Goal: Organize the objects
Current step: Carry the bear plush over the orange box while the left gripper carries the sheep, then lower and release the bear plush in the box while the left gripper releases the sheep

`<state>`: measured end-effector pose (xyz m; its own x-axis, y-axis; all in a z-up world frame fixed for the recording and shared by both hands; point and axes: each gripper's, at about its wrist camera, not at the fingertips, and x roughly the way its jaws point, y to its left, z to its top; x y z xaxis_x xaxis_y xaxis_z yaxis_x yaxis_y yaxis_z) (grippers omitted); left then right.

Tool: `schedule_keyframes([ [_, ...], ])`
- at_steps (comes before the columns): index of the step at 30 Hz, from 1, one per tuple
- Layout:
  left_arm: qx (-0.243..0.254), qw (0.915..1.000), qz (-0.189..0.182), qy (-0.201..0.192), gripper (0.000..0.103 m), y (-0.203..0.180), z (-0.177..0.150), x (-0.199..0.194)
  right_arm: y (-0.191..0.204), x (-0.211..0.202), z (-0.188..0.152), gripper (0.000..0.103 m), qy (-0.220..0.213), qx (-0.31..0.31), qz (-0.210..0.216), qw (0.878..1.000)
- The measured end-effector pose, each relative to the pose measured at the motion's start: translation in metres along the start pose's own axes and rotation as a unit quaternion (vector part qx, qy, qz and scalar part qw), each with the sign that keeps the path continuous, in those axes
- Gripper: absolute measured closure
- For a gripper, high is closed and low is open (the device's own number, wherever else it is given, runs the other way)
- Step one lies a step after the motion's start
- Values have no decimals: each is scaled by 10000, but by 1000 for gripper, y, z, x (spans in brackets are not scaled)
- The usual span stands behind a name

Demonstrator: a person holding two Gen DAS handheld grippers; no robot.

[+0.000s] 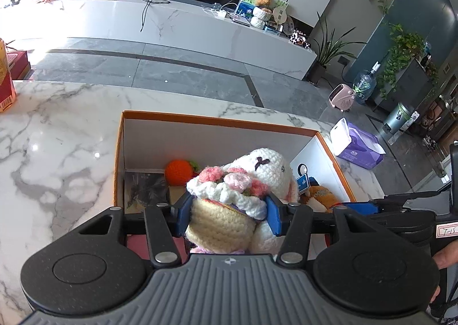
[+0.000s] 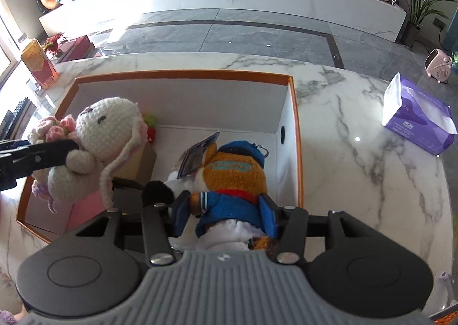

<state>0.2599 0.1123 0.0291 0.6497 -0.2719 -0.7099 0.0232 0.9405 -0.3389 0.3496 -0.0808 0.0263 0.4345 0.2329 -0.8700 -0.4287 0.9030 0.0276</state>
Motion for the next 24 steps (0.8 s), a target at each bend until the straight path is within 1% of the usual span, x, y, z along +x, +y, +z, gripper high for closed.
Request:
schedule_keyframes([
  [4, -15, 10000, 5, 39, 43, -2, -1, 2, 0, 9, -1, 50, 117, -182, -112, 9997],
  [5, -12, 10000, 13, 44, 43, -3, -1, 3, 1, 8, -2, 51, 81, -255, -104, 9996],
  [8, -41, 10000, 42, 29, 43, -3, -1, 4, -1, -2, 0, 48, -66, -394, -101, 9991],
  [10, -77, 10000, 40, -1, 43, -4, 0, 4, -1, -8, 2, 49, -117, -487, -47, 9987],
  [11, -94, 9999, 36, -12, 43, -4, 1, 5, -1, -8, 3, 54, -106, -564, -18, 9984],
  [12, -99, 9999, 33, -15, 43, -5, 2, 6, 0, -8, 4, 65, -92, -638, 4, 9979],
  [13, -96, 9999, 31, -11, 43, -6, 3, 6, 2, -5, 5, 71, -52, -745, 17, 9972],
  [14, -90, 10000, 36, -3, 43, -6, 4, 7, 4, -2, 6, 80, -15, -829, 19, 9966],
  [17, -64, 10000, 75, 6, 43, -7, 7, 8, 8, 16, 9, 95, 158, -1041, 2, 9944],
  [18, -54, 10000, 83, 6, 43, -8, 7, 8, 8, 25, 10, 98, 208, -1105, -77, 9936],
  [21, -3, 10000, 78, 22, 43, -9, 10, 9, 8, 42, 8, 101, 390, -1212, -280, 9915],
  [24, 140, 9998, 99, 56, 43, -14, 14, 17, 4, 45, 5, 102, 394, -1192, -282, 9917],
])
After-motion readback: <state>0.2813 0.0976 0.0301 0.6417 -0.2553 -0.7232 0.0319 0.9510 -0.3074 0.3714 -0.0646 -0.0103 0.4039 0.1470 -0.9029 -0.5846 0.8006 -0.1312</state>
